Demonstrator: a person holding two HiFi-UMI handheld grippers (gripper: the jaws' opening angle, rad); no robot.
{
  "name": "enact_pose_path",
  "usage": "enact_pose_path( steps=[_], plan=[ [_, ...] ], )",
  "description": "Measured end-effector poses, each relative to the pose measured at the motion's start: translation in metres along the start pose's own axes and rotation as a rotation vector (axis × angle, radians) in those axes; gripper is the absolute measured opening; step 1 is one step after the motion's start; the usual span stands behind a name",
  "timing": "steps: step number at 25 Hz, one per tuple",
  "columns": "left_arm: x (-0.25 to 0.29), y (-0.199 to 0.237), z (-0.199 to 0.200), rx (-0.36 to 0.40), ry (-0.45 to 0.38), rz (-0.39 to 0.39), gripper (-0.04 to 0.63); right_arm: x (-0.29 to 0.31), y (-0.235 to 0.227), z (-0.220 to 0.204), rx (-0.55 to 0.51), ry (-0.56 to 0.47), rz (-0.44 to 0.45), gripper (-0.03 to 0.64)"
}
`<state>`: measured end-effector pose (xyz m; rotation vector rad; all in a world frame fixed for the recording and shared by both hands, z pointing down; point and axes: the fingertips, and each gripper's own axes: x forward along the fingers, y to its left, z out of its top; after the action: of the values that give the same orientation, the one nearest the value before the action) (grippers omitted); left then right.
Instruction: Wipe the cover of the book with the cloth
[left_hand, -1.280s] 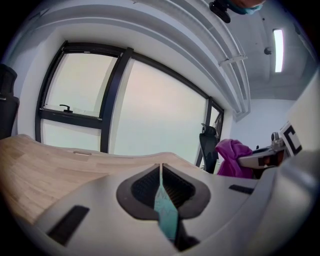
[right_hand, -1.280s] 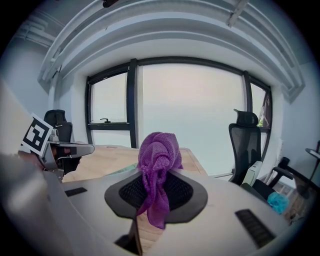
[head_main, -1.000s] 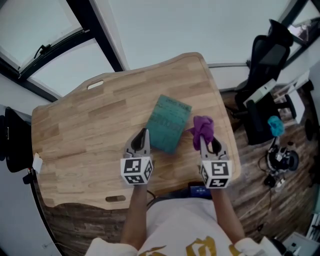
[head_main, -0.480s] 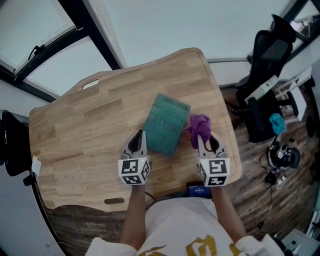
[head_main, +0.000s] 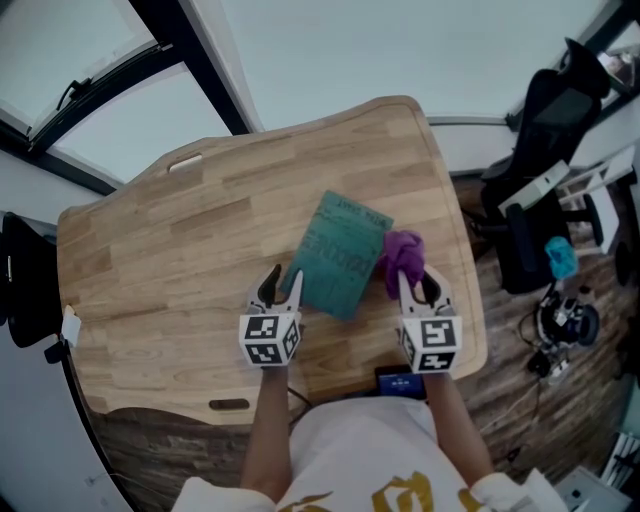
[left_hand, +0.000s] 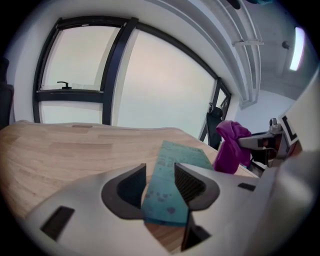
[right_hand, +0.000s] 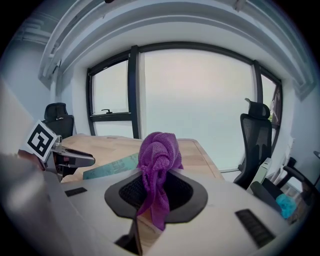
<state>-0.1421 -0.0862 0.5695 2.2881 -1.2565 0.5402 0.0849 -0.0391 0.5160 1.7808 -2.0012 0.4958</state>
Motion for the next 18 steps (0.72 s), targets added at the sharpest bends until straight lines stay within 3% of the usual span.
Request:
enact_pose_path(
  steps=[5, 13, 18],
  plan=[
    [0.017, 0.001, -0.018, -0.043, 0.076, -0.032, 0.225, 0.011, 0.0, -0.001, -0.002, 0.015, 0.014, 0.074],
    [0.028, 0.001, -0.033, -0.028, 0.168, -0.062, 0.225, 0.031, -0.008, -0.011, -0.018, 0.061, 0.035, 0.074],
    [0.026, -0.015, -0.04, -0.018, 0.228, -0.149, 0.224, 0.05, -0.009, -0.009, -0.02, 0.069, 0.051, 0.074]
  ],
)
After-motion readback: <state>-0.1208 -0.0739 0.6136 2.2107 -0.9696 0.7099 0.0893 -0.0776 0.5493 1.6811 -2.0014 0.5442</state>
